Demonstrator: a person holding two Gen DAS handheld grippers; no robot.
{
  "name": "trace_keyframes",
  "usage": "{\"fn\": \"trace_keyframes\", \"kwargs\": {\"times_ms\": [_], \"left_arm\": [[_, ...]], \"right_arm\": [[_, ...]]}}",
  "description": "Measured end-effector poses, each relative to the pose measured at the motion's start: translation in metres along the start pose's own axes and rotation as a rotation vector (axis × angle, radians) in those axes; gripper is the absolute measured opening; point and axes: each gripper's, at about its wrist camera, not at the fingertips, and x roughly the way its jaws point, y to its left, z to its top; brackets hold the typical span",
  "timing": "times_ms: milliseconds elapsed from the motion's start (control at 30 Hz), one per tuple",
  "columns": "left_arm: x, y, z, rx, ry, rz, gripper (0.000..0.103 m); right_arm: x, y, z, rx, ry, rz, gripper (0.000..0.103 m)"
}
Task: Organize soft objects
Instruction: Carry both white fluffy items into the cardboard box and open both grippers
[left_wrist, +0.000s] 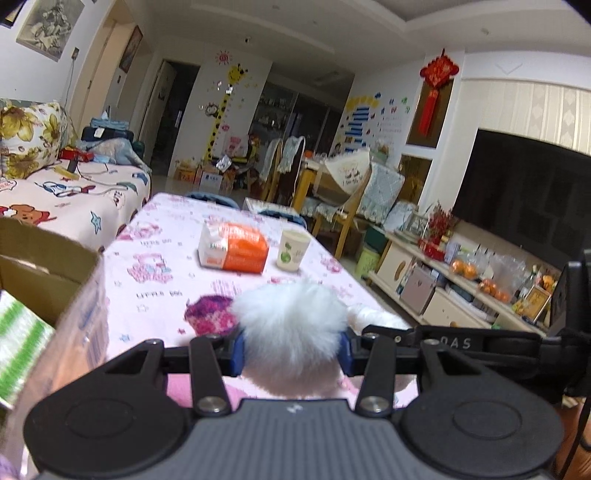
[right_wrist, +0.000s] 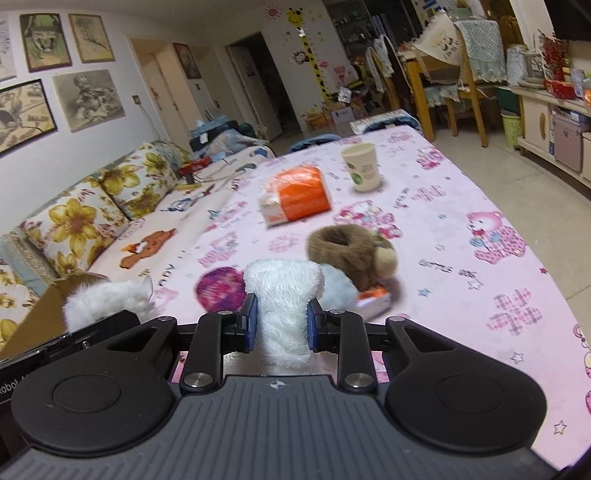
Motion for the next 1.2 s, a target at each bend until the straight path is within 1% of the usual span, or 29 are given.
{"fn": "trace_keyframes", "kwargs": {"times_ms": [267, 467, 667, 833, 1033, 1200], "left_arm": [[-0.032, 0.009, 0.020, -0.029, -0.107, -0.009, 0.045], [-0.052, 0.027, 0.033, -0.058, -0.176, 0.029, 0.045], [-0.071, 0.050, 0.042, -0.100, -0.225, 0.113, 0.046], [-0.084, 0.079, 0.045, -0.160, -0.249, 0.217, 0.046], [-0.090, 0.110, 0.043, -0.230, -0.231, 0.347, 0.046], [-0.094, 0.134, 0.040, -0.295, -0.211, 0.417, 0.046]], "right_arm": [[0.002, 0.020, 0.003, 0.002, -0.022, 0.116, 0.031], [0.012, 0.038, 0.005, 0.002, -0.012, 0.221, 0.032], [0.027, 0.069, 0.007, -0.019, -0.001, 0.324, 0.032], [0.042, 0.092, 0.005, -0.047, 0.014, 0.387, 0.032], [0.063, 0.102, -0.001, -0.057, 0.060, 0.428, 0.032], [0.075, 0.108, -0.006, -0.050, 0.099, 0.452, 0.033]]}}
